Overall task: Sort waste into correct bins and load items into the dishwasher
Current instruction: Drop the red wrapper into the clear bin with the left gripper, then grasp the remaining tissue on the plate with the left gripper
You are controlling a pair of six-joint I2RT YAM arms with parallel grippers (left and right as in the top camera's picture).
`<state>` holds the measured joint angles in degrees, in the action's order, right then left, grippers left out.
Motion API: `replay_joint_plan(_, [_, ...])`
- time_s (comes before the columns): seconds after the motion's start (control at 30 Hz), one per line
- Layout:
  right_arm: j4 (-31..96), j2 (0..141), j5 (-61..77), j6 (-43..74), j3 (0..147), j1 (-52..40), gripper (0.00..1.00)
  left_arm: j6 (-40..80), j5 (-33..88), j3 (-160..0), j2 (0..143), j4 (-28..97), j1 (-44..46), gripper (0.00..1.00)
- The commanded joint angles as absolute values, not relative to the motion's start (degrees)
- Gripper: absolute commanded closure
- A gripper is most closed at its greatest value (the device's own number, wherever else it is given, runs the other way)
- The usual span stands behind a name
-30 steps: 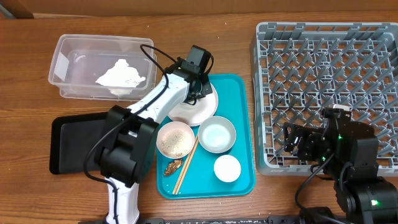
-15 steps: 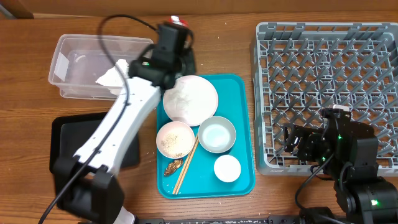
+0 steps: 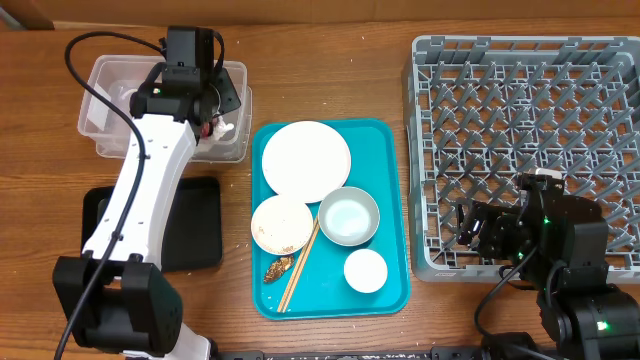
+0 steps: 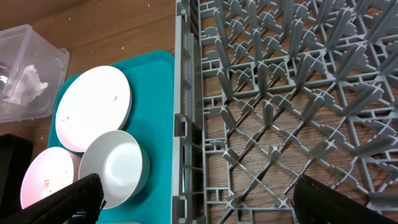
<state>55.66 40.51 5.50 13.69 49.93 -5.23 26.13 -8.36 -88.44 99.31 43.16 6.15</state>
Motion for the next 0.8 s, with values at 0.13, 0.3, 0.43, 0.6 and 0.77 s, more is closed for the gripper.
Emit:
replay_joint_plan(0.13, [55.7,40.3,5.0,13.5,51.7,-5.2,0.00,22.3,2.9,-89.1,100.0,46.3,9.6,0.42])
replay_joint_plan(0.3, [55.7,40.3,5.0,13.5,51.7,-5.2,0.00,15.7,0.6,-86.9,100.1,48.1,15.3,0.35])
replay_joint_plan(0.43, [55.7,40.3,5.0,13.5,51.7,-5.2,0.00,15.0,-4.6,-83.0,100.7,47.3,18.7,0.32])
replay_joint_plan(0.6, [55.7,40.3,5.0,13.5,51.7,-5.2,0.00,14.7,-5.5,-79.4,103.9,44.4,19.9,0.28])
replay_joint_plan(0.77, [55.7,40.3,5.0,13.5,51.7,-5.2,0.00,14.7,-5.5,-78.9,109.9,42.4,19.9,0.25])
